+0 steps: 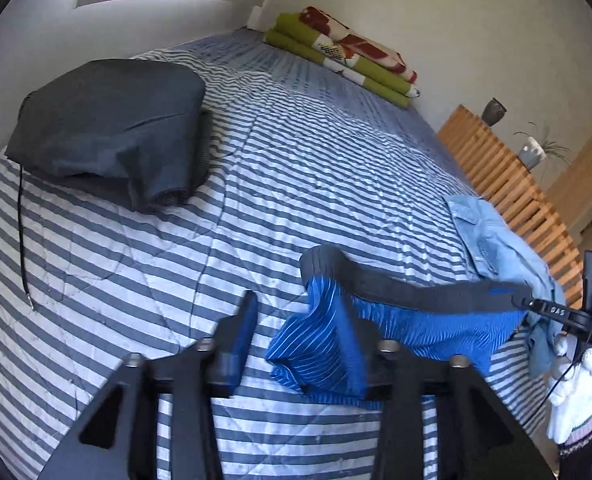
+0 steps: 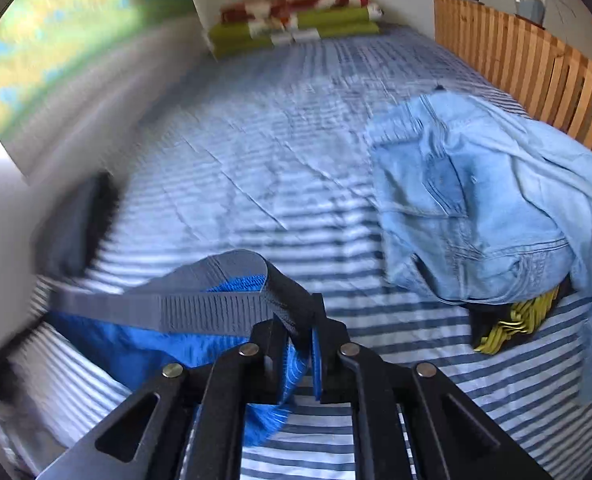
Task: Fold small clothes
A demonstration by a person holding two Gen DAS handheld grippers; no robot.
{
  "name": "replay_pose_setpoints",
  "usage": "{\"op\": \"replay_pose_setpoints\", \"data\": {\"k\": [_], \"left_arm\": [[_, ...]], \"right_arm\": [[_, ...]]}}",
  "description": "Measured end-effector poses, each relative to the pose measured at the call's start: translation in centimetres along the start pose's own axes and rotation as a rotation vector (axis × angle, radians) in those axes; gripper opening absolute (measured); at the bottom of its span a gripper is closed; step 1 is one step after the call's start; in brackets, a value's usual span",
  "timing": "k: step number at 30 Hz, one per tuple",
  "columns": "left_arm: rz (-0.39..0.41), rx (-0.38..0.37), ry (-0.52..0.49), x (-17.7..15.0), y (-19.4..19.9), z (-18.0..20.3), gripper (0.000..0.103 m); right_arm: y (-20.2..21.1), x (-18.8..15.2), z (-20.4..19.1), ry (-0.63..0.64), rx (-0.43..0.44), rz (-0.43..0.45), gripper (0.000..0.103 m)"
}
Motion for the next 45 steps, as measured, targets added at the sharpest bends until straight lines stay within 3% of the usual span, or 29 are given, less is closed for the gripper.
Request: {"op": "replay_pose_setpoints", "data": {"k": [1,4,9,14,17,20,21,24,26,38,41,45], "left_arm": [[-0.002,-0.002,0.002,-0.1,0.0,0.0,0.046],[0.019,0.004,0.006,0.2,0.4,-0.1,0.046],[0.016,-0.005,0.034,0.3,0.0,-0.4,0.046],[0.002,-0.004,0.028,0.3,-0.9,-0.3,0.047],[-0.004,0.0,0.028,0.3,-1.3,-0.3,0.047],[-0.01,0.008,0.029,0.3,-1.7,-0.4,0.047],[-0.012,0.01,0.029,0.2,-1.8,-0.4,0.047],[-0.017,0.012,0.022,0.2,-2.1,-0.3,0.046],[-0.017,0.018,0.014,0.2,-2.1,-0.2,0.047],[-0.027,0.028,0.01,0.0,-2.7,-0.1,0.047],[-0.048,0.009,0.008,-0.3,-3.5,0.5,0.056],[-0.095,-0.022,-0.032,-1.3,-5.6,3.2,0.06]], "right_arm": [[-1.0,-0.4,0.5,-0.021,-0.018,-0.02,0.03],[-2.4,-1.4,0.1,-0.059,0.053,-0.061,0.03],[-4.4,-2.7,-3.9,0.025,0.114,-0.133,0.038],[-8.0,-3.7,-6.2,0.049,0.065,-0.216,0.04],[-10.3,-4.7,-7.1,0.016,0.095,-0.281,0.041],[-10.7,-4.9,-7.7,0.059,0.046,-0.25,0.045],[-10.6,-5.0,-7.8,0.077,0.035,-0.239,0.041],[-9.6,-5.0,-7.8,0.082,0.061,-0.235,0.01],[-8.0,-4.9,-7.0,0.031,0.132,-0.219,0.009],[2.9,-4.3,-1.5,-0.061,0.269,-0.05,0.005],[4.6,-5.9,2.0,-0.082,0.196,-0.025,0.005],[3.2,-9.4,9.1,-0.16,0.003,-0.076,0.005]]}}
Point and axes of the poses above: each gripper's, at about its wrist camera, not at the fingertips, and y roughly against the way its jaws point, z to its right, x to its top, the point moved 9 cm from there along -y, roughly the way its jaws point, and after that the axes turned 1 degree about -y, right-handed, at the moved point
